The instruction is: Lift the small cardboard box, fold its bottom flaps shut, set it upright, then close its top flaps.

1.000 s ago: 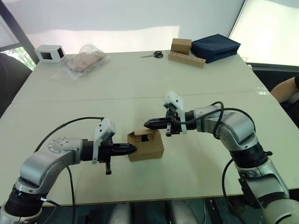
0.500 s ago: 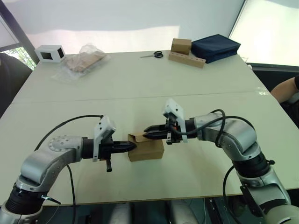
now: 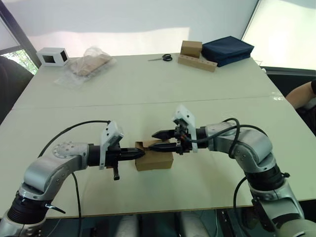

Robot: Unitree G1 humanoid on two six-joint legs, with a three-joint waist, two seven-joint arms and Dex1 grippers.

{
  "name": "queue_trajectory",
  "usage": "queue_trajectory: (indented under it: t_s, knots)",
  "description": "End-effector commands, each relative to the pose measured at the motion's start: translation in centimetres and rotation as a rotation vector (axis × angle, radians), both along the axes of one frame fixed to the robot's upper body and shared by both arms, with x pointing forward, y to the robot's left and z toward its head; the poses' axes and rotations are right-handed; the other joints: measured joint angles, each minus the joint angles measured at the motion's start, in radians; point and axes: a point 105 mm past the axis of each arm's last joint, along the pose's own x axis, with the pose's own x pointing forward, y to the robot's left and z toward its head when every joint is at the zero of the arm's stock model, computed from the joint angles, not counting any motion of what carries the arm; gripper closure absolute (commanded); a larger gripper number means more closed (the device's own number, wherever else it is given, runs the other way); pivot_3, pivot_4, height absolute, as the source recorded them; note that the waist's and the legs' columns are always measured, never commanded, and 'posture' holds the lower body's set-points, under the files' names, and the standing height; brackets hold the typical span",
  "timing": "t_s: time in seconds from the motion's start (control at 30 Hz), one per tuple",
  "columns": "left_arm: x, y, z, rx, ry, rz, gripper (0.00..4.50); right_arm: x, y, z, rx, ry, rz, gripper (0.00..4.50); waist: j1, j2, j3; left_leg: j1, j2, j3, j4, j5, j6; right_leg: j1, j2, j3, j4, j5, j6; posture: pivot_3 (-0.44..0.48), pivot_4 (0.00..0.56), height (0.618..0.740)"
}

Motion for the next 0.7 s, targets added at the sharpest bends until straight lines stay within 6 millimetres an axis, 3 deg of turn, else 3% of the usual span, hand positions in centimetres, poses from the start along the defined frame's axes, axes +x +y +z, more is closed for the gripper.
queue_trajectory:
  t_s: [0.03, 0.33, 0.47, 0.57, 0.7]
  knots:
    - [0.0, -0.1, 0.4, 0.001, -0.018, -0.002, 4.50, -0.9, 0.0, 0.4, 0.002, -0.008, 0.032, 2.11, 0.000, 0.000, 0.000, 0.000, 0.000, 0.000, 0.000, 0.000, 0.000, 0.000, 0.000, 0.000, 0.000, 0.000, 0.000, 0.000, 0.150, 0.740]
    - [-0.3, 0.0, 1.1, -0.029, -0.007, -0.011, 4.50, -1.0, 0.1, -1.4, -0.097, -0.035, 0.026, 2.11, -0.001, 0.000, 0.000, 0.000, 0.000, 0.000, 0.000, 0.000, 0.000, 0.000, 0.000, 0.000, 0.000, 0.000, 0.000, 0.000, 0.150, 0.740]
    - [-0.8, 1.5, 2.4, -0.060, 0.015, -0.021, 4.50, -0.7, 0.1, -1.4, -0.099, -0.054, 0.019, 2.11, -0.001, 0.000, 0.000, 0.000, 0.000, 0.000, 0.000, 0.000, 0.000, 0.000, 0.000, 0.000, 0.000, 0.000, 0.000, 0.000, 0.150, 0.740]
    - [0.4, 2.6, 3.6, -0.094, -0.012, 0.040, 4.50, -0.7, 0.1, -1.2, -0.087, -0.062, 0.019, 2.11, 0.000, 0.000, 0.000, 0.000, 0.000, 0.000, 0.000, 0.000, 0.000, 0.000, 0.000, 0.000, 0.000, 0.000, 0.000, 0.000, 0.150, 0.740]
    - [1.9, 2.0, 4.6, -0.142, -0.050, 0.085, 4.50, -0.8, 0.3, -1.0, -0.075, -0.069, 0.027, 2.11, 0.004, 0.000, 0.000, 0.000, 0.000, 0.000, 0.000, 0.000, 0.000, 0.000, 0.000, 0.000, 0.000, 0.000, 0.000, 0.000, 0.150, 0.740]
